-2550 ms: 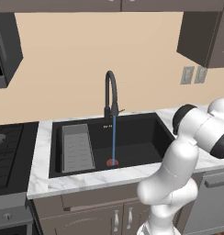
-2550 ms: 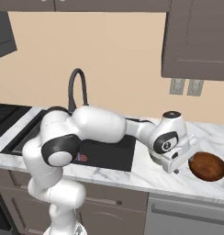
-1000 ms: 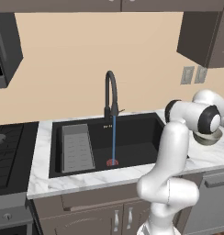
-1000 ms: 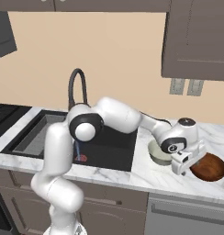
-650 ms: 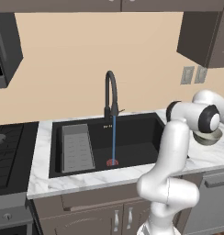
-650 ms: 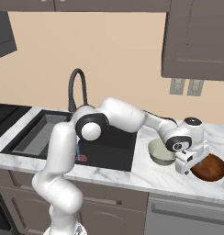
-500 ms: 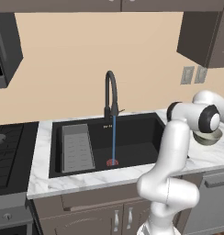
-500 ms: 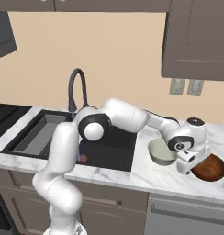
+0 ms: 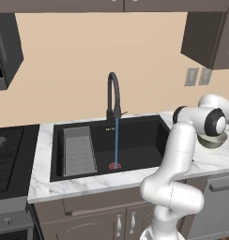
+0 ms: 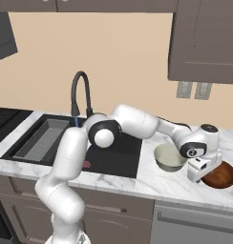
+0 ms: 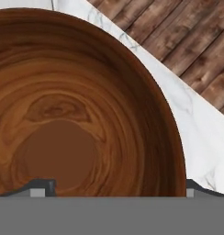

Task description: Rinse each bowl for a few seconds and place them down in the sink or on the counter.

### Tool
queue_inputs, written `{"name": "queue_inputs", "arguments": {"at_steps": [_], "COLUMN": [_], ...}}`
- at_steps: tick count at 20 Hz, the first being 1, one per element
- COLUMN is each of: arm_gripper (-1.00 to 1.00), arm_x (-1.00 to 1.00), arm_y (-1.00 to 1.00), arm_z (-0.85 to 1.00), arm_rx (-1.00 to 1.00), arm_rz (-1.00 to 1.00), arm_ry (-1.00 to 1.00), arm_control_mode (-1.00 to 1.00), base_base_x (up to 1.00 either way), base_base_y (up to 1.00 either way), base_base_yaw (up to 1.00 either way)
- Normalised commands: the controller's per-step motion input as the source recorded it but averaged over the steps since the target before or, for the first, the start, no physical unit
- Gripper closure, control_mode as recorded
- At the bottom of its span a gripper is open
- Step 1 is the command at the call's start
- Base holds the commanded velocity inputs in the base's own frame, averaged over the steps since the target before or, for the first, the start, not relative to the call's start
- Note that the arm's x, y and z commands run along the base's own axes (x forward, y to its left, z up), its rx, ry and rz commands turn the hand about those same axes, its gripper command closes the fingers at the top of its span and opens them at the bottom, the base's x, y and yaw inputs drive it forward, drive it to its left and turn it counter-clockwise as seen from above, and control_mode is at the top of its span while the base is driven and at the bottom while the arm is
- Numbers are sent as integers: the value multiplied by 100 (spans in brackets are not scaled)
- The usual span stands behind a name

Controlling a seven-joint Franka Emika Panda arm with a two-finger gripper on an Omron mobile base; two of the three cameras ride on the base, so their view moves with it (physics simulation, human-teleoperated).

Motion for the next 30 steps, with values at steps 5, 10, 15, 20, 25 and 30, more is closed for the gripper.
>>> {"name": "queue_inputs", "arguments": {"at_steps": [5, 10, 15, 20, 25, 30], "arm_gripper": [100, 100, 100, 100, 100, 100], "arm_x": [0, -2, -32, -33, -22, -21], "arm_y": [0, 0, 14, 33, 15, 17], "arm_z": [-29, -13, -4, -8, 9, 35], "arm_rx": [0, 0, -2, -6, -7, -4], "arm_rz": [0, 0, 1, 4, 5, 9], "arm_ry": [0, 0, -2, 0, -4, -6], "arm_control_mode": [-100, -100, -100, -100, -100, -100], "base_base_x": [0, 0, 0, 0, 0, 0], "base_base_y": [0, 0, 0, 0, 0, 0], "base_base_yaw": [0, 0, 0, 0, 0, 0]}}
